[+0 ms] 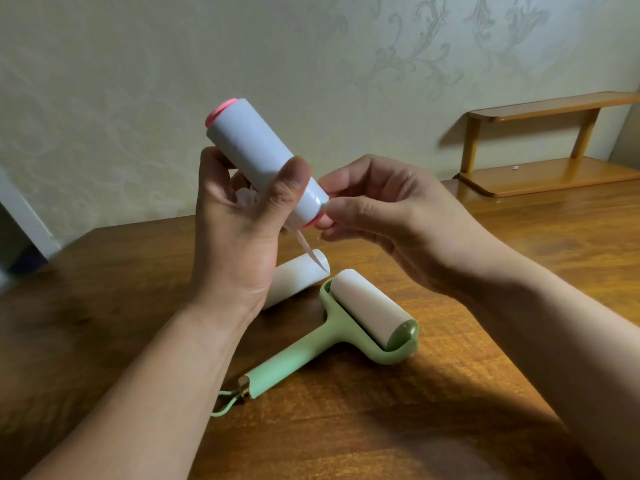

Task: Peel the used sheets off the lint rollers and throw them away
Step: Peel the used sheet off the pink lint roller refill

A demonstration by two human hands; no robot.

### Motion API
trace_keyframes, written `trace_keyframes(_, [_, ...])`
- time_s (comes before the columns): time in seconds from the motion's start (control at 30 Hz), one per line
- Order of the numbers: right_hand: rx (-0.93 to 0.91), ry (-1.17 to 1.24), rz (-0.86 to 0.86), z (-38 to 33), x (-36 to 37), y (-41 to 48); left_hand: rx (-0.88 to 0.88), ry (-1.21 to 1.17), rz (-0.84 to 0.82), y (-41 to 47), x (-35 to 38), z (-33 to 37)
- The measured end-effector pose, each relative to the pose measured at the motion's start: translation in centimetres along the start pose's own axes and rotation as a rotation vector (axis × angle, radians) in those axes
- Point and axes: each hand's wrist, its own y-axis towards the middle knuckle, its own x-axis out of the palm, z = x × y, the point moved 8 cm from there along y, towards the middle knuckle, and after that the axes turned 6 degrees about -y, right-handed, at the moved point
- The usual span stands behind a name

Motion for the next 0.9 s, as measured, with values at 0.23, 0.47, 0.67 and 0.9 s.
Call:
trace_keyframes(0.23, [0.005, 0.034, 0.051, 0.6, 0.2, 0.1, 0.079, 0.049, -0.003, 0.2, -0.4, -0.3])
trace_keyframes(0.47, [-0.047, 0.003, 0.116, 0.9, 0.1, 0.2, 0.126, 0.101, -0.016, 0.0, -0.3, 0.1])
trace_keyframes(0.67, [-0.082, -0.044, 0.142, 1.0, 0.0, 0.1, 0.135, 0.111, -0.016, -0.1, -0.3, 0.4])
trace_keyframes(0.9, [-0.051, -0.036, 0.081, 0.6, 0.1, 0.0, 0.148, 0.137, -0.003, 0.0, -0.3, 0.8])
